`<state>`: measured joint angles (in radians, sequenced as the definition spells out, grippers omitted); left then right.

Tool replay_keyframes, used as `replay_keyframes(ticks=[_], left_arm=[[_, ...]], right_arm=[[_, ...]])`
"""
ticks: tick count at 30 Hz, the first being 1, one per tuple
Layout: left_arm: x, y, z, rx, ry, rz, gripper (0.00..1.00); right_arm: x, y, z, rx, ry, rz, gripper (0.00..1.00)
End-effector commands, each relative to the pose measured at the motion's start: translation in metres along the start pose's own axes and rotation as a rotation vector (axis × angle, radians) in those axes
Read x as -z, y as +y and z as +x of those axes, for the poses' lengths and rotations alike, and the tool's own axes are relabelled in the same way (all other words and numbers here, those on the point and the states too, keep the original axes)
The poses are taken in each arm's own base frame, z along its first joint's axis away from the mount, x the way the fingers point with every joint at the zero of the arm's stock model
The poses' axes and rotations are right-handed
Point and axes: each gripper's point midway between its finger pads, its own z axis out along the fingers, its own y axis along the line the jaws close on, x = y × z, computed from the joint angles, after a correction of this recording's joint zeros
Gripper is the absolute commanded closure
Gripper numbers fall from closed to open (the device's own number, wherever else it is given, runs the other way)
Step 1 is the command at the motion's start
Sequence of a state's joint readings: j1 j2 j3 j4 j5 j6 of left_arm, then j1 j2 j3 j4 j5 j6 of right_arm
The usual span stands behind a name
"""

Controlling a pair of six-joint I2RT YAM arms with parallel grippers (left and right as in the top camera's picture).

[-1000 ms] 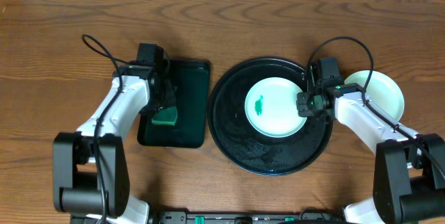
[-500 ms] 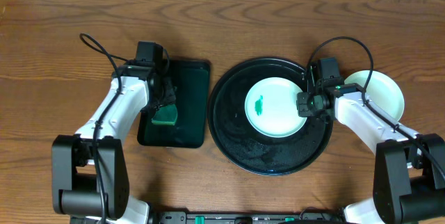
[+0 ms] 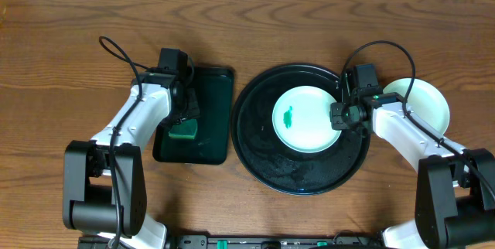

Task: Clean dirty plates on tray and stack at the side
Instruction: 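Lift the green sponge up off the dark green tray with the left gripper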

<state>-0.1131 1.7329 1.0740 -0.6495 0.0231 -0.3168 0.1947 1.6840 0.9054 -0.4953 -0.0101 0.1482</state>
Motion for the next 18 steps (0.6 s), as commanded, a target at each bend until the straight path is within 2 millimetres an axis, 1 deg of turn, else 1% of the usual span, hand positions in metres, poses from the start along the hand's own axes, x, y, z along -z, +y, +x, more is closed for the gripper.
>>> replay_keyframes(ticks=[1, 7, 13, 18], left_arm=[[-0.0083, 0.0051, 0.0089, -0.003, 0.027, -0.021, 0.44], [-0.0112, 0.0064, 0.0122, -0.004, 0.032, -0.023, 0.44], [-0.0115, 0.0055, 0.0100, -0.003, 0.022, -0.019, 0.45], [-0.0140, 0.0065, 0.0125, -0.003, 0.025, -0.020, 0.45]], right_arm=[[-0.0025, -0.0022, 0.0034, 0.003, 0.010, 0.004, 0.85], [-0.0025, -0.0022, 0.0034, 0.003, 0.010, 0.004, 0.85], [-0.0025, -0.0022, 0.0034, 0.003, 0.010, 0.004, 0.85], [-0.0025, -0.0022, 0.0033, 0.003, 0.010, 0.004, 0.85]])
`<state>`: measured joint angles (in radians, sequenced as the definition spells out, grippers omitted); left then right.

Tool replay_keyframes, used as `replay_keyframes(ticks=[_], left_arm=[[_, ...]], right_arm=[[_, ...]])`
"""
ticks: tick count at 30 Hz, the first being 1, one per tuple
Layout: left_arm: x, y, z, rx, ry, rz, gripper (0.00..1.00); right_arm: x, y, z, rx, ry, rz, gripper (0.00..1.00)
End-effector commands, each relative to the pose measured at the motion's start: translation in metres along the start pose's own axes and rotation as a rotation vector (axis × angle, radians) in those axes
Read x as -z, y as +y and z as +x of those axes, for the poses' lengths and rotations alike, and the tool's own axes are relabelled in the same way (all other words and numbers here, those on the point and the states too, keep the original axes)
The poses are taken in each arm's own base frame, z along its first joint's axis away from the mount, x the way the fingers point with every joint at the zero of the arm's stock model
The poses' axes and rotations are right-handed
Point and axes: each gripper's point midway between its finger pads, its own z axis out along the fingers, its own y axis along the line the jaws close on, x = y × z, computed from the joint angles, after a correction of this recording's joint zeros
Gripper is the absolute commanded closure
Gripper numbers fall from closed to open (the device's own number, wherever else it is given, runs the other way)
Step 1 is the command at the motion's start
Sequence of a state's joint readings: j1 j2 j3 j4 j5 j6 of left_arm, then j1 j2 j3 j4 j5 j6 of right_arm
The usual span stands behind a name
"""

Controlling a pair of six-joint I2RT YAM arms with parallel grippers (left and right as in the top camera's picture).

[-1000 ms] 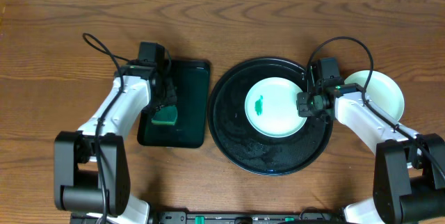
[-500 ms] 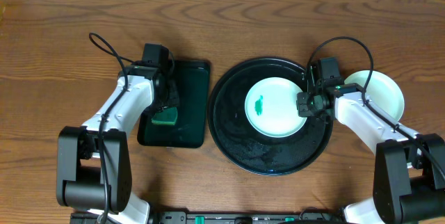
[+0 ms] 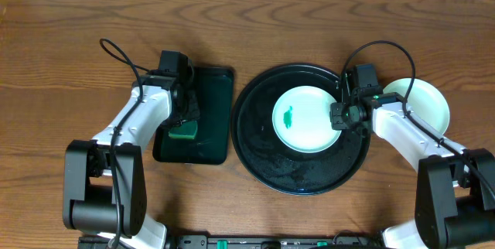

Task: Clean dirty plates on tray and stack at the side
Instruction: 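Lift the green sponge up off the dark green tray with the left gripper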

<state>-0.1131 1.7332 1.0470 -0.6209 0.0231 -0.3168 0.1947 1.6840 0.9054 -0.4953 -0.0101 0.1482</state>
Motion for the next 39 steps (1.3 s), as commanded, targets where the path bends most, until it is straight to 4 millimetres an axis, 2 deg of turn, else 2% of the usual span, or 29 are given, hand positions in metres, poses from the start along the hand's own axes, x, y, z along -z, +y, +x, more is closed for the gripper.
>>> replay_keyframes(ticks=[1, 8, 11, 17, 19, 20, 23, 34, 39], left_arm=[[-0.010, 0.005, 0.010, -0.003, 0.024, -0.020, 0.45], [-0.021, 0.007, 0.015, -0.003, 0.010, -0.014, 0.46], [-0.022, 0.007, 0.014, -0.003, 0.004, -0.012, 0.65], [-0.020, 0.006, 0.012, -0.003, -0.006, -0.007, 0.80], [-0.017, 0.005, 0.010, -0.003, -0.013, -0.004, 0.81], [-0.013, 0.005, 0.008, -0.003, -0.017, -0.002, 0.86], [0.007, 0.002, 0.000, -0.001, -0.057, 0.014, 0.92], [0.106, -0.003, -0.022, 0.010, -0.331, 0.124, 0.93], [0.137, -0.005, -0.022, 0.008, -0.418, 0.164, 0.93]], right_arm=[[-0.002, -0.002, 0.003, 0.003, 0.010, 0.004, 0.85], [-0.002, -0.002, 0.003, 0.003, 0.010, 0.004, 0.85], [-0.002, -0.002, 0.003, 0.003, 0.010, 0.004, 0.85], [-0.002, -0.002, 0.003, 0.003, 0.010, 0.004, 0.85], [-0.002, -0.002, 0.003, 0.003, 0.010, 0.004, 0.85], [-0.002, -0.002, 0.003, 0.003, 0.010, 0.004, 0.85], [-0.002, -0.002, 0.003, 0.003, 0.010, 0.004, 0.85], [-0.002, -0.002, 0.004, 0.003, 0.013, 0.005, 0.85], [-0.002, -0.002, 0.004, 0.003, 0.015, 0.005, 0.85]])
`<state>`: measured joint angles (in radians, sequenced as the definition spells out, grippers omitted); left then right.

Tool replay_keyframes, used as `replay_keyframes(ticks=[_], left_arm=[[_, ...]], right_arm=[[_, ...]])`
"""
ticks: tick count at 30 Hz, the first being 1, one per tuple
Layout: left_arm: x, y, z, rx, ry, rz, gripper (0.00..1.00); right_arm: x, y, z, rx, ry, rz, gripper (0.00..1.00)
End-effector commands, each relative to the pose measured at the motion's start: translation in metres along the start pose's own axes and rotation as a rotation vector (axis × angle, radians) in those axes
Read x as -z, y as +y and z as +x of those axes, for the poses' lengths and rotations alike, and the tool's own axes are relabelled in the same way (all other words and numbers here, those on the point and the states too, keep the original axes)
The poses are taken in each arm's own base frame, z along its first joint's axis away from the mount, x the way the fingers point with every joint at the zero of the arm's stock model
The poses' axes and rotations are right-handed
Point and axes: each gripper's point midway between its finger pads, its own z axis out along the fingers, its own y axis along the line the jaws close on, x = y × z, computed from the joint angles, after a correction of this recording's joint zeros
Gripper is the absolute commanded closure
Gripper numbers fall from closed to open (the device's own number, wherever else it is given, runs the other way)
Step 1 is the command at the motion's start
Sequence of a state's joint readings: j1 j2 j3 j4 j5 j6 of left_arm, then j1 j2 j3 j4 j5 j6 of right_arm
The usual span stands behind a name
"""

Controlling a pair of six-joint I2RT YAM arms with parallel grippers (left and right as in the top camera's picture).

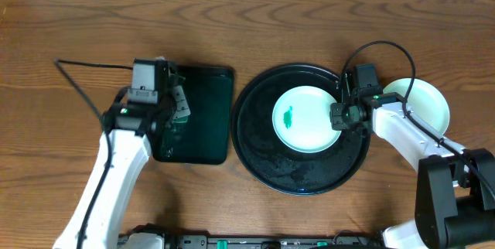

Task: Clean dirty plates on tray and stack at the side
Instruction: 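Lift the green sponge up off the dark green tray with the left gripper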

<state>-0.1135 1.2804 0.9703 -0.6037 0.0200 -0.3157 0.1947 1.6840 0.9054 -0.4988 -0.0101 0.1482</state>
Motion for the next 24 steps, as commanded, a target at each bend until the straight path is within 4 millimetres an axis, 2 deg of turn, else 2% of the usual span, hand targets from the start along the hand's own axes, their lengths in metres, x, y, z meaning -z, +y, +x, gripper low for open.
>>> replay_keyframes(ticks=[1, 12, 19, 24], left_arm=[[0.018, -0.008, -0.012, -0.007, -0.058, 0.029, 0.93], [0.012, -0.032, 0.002, -0.078, -0.027, 0.066, 0.93], [0.000, -0.033, 0.008, -0.072, 0.011, 0.053, 0.93], [-0.012, -0.035, 0.021, -0.076, 0.071, 0.036, 0.93]], right_arm=[[-0.002, -0.002, 0.004, 0.003, 0.011, 0.004, 0.85], [-0.002, -0.002, 0.003, 0.003, 0.011, 0.004, 0.84], [-0.002, -0.002, 0.003, 0.003, 0.010, 0.004, 0.84], [-0.002, -0.002, 0.003, 0.003, 0.010, 0.004, 0.83]])
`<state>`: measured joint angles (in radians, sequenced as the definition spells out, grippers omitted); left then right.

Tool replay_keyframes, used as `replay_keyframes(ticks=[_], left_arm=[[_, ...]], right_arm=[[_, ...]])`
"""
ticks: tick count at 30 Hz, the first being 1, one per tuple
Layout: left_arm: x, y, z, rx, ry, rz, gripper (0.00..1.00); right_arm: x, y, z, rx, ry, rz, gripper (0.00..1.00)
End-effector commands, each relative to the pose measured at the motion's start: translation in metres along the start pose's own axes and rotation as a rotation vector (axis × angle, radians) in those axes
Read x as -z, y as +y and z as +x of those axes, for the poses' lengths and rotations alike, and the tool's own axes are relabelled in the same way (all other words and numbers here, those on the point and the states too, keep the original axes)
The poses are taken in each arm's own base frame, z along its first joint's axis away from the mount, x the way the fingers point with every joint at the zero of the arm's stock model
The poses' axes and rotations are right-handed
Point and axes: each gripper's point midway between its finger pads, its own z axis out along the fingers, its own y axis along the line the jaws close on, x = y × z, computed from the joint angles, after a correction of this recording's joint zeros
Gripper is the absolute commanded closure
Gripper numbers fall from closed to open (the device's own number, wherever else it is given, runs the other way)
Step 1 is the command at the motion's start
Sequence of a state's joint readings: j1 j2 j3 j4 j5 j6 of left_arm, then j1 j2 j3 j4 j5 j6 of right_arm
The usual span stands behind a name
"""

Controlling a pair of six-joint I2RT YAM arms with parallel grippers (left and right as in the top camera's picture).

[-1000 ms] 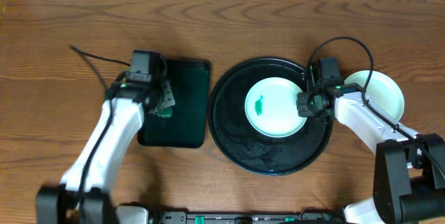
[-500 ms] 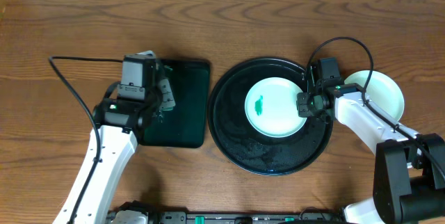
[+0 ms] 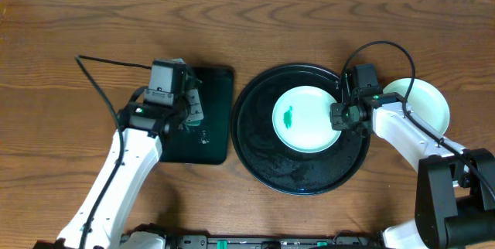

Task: Clean dirty plates on tray and stack at the side
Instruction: 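Lift the green sponge up off the dark green tray with the left gripper, then hold the sponge raised above the dark green tray with the left gripper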

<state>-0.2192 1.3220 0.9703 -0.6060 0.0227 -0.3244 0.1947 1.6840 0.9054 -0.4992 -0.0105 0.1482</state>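
Note:
A white plate [image 3: 305, 119] with a green smear [image 3: 288, 116] lies in the round black tray [image 3: 267, 164]. My right gripper [image 3: 339, 116] is at the plate's right rim and looks shut on it. My left gripper [image 3: 192, 116] hangs above the dark green rectangular tray [image 3: 216, 102], raised off it. A bit of the green sponge [image 3: 184, 123] shows between its fingers, so it appears shut on the sponge. Most of the sponge is hidden by the gripper.
A second white plate [image 3: 429, 102] lies on the wooden table to the right of the round tray, partly under my right arm. Cables loop above both arms. The two trays sit side by side with a narrow gap.
My left gripper has moved right, from the rectangular tray's left edge to over its middle, still raised. The right arm and the plate have not moved.
At first my left gripper was low in the rectangular tray, at the green sponge lying there. Later it was raised and the sponge no longer lay in the tray. Now it is farther right. My right gripper stayed at the smeared plate's rim throughout.

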Motion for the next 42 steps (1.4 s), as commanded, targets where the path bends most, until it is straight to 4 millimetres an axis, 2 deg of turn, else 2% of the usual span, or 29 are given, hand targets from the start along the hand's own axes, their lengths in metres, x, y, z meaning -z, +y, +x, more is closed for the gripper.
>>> replay_keyframes(ticks=[1, 11, 16, 19, 31, 42], left_arm=[[-0.005, -0.006, 0.002, 0.007, 0.023, -0.003, 0.93], [-0.042, -0.006, 0.028, -0.015, 0.153, -0.048, 0.92], [-0.053, -0.007, 0.038, -0.015, 0.209, -0.044, 0.92], [-0.055, -0.009, 0.041, -0.013, 0.224, -0.030, 0.93], [-0.056, -0.009, 0.042, -0.013, 0.226, -0.032, 0.92], [-0.057, -0.007, 0.046, -0.014, 0.235, -0.036, 0.93]], right_arm=[[-0.002, -0.002, 0.003, 0.003, 0.010, 0.004, 0.83], [-0.002, -0.002, 0.003, 0.003, 0.009, 0.004, 0.83], [-0.002, -0.002, 0.003, 0.003, 0.010, 0.004, 0.83], [-0.002, -0.002, 0.003, 0.004, 0.010, 0.003, 0.84], [-0.002, -0.001, 0.004, 0.004, 0.011, -0.004, 0.99], [-0.002, 0.004, 0.004, 0.004, 0.014, -0.030, 0.99]])
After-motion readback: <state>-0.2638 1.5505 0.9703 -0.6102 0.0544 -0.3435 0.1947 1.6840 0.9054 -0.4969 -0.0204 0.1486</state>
